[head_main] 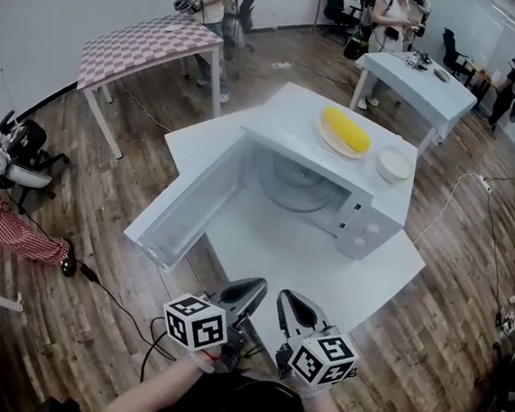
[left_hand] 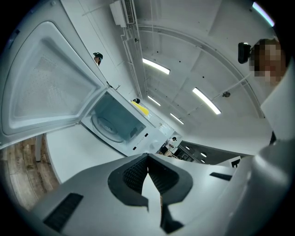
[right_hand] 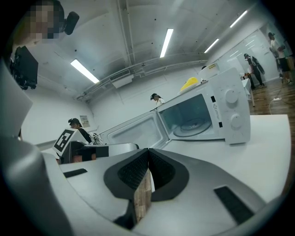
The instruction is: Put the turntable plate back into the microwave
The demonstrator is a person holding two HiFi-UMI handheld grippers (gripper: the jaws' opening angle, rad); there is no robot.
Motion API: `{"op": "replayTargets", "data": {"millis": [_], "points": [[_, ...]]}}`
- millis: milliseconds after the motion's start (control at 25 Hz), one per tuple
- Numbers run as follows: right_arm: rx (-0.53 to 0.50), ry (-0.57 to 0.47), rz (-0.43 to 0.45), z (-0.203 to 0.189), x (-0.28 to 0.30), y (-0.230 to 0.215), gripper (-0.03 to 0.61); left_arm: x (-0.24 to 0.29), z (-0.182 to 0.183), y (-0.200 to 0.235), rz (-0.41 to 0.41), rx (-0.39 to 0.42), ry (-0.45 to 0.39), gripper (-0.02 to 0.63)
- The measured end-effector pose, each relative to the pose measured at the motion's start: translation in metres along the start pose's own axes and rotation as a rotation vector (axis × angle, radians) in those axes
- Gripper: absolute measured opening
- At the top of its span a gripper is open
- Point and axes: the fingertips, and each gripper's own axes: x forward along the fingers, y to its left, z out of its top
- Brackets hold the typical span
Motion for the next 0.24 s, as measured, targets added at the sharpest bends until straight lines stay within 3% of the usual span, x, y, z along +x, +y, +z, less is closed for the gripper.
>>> {"op": "replayTargets", "data": {"millis": [240], "points": [[0.023,0.000,0.002,-0.0042,0.0044,-0.0018,0.021,0.0008,0.0016,0.0065,0.012,0.000,0.008,0.012]]}}
